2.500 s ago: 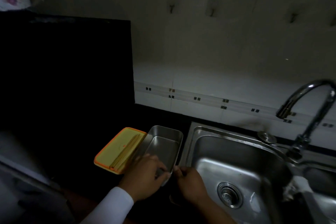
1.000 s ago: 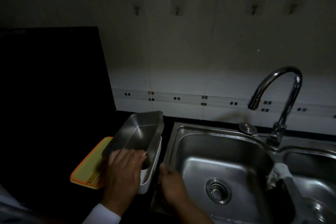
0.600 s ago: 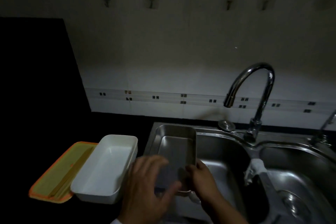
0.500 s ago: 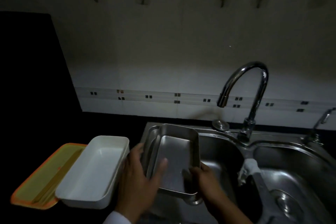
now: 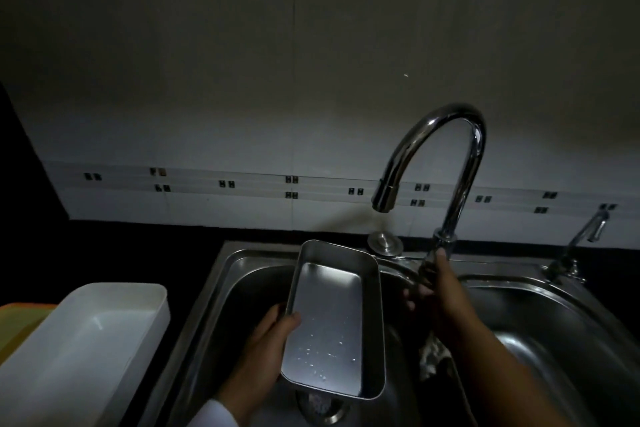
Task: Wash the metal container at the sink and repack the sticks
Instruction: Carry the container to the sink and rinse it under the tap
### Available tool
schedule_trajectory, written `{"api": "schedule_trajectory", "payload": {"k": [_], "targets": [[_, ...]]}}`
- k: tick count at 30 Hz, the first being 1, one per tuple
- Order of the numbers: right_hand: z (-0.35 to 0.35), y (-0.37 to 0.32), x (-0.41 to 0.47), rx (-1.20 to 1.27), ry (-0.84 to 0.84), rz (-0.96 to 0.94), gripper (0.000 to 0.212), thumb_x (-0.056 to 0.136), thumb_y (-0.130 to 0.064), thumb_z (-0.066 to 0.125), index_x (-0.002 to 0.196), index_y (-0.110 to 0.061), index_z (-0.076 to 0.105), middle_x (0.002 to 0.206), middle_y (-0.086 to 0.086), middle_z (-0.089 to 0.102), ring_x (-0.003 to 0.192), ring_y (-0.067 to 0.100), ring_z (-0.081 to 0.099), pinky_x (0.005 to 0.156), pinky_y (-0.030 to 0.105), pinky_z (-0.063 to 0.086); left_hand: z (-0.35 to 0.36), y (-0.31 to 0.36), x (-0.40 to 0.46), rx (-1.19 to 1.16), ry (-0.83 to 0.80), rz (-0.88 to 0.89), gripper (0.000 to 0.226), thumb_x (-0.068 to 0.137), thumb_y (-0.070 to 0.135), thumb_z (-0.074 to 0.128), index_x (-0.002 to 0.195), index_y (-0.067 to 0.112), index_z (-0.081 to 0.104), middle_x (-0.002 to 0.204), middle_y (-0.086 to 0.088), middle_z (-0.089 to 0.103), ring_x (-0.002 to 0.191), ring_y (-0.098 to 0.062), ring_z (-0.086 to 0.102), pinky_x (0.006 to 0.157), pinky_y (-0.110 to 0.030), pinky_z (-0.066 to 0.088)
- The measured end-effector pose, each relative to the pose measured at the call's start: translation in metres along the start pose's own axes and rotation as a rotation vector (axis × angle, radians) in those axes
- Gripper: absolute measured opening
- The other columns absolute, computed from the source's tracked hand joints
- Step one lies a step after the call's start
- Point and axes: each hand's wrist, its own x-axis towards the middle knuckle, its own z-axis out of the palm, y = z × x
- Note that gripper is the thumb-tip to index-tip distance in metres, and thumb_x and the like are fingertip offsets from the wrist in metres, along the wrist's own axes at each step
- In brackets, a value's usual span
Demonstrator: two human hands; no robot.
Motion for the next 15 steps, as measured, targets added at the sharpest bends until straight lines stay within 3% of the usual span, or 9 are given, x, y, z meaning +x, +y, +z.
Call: {"api": "schedule_trajectory", "payload": {"k": [2, 4, 7, 11, 15], "targets": [[0.006, -0.008, 0.000, 0.062, -0.088, 0.028, 0.043, 0.097, -0.060, 0.048, 0.098, -0.018, 0.059, 0.080, 0.009, 0.058, 0.068, 0.023, 0.057, 0.059, 0.030, 0.042, 0.006, -0.001, 0.009, -0.035, -0.020, 0.026, 0.039, 0.083, 0.036, 0.066, 0.118, 0.019, 0.075, 0.111, -0.002, 0.082, 0.109, -0.024, 0.075, 0.089, -0.035, 0.054], [0.005, -0.009, 0.010, 0.066, -0.110, 0.006, 0.030, 0.098, -0.046, 0.052, 0.083, -0.019, 0.054, 0.070, 0.004, 0.049, 0.057, 0.018, 0.047, 0.054, 0.028, 0.033, 0.010, 0.000, 0.014, -0.083, -0.059, 0.043, 0.044, 0.080, 0.041, 0.067, 0.118, 0.020, 0.076, 0.111, 0.000, 0.082, 0.111, -0.021, 0.075, 0.090, -0.036, 0.053], [0.005, -0.004, 0.024, 0.056, -0.058, -0.023, 0.028, 0.094, -0.042, 0.055, 0.072, -0.024, 0.054, 0.063, -0.001, 0.047, 0.053, 0.016, 0.043, 0.048, 0.026, 0.037, 0.010, -0.006, 0.021, -0.106, -0.054, 0.058, 0.013, 0.095, 0.030, 0.068, 0.102, 0.024, 0.077, 0.098, 0.009, 0.084, 0.088, 0.001, 0.077, 0.081, -0.033, 0.052], [0.001, 0.004, 0.030, 0.008, -0.061, -0.041, 0.028, 0.092, -0.042, 0.057, 0.072, -0.023, 0.057, 0.062, -0.001, 0.049, 0.055, 0.018, 0.045, 0.052, 0.029, 0.039, 0.004, -0.013, 0.029, -0.117, -0.016, 0.033, 0.026, 0.091, 0.036, 0.065, 0.111, 0.028, 0.080, 0.110, -0.003, 0.082, 0.109, -0.026, 0.076, 0.100, -0.052, 0.054], [0.000, 0.007, 0.030, -0.003, -0.087, -0.056, 0.025, 0.095, -0.039, 0.055, 0.079, -0.020, 0.057, 0.068, 0.003, 0.048, 0.059, 0.019, 0.046, 0.057, 0.031, 0.038, 0.003, -0.018, 0.033, -0.126, 0.055, -0.006, 0.022, 0.099, 0.020, 0.061, 0.100, 0.025, 0.083, 0.103, -0.004, 0.084, 0.093, -0.017, 0.079, 0.086, -0.040, 0.056]]}}
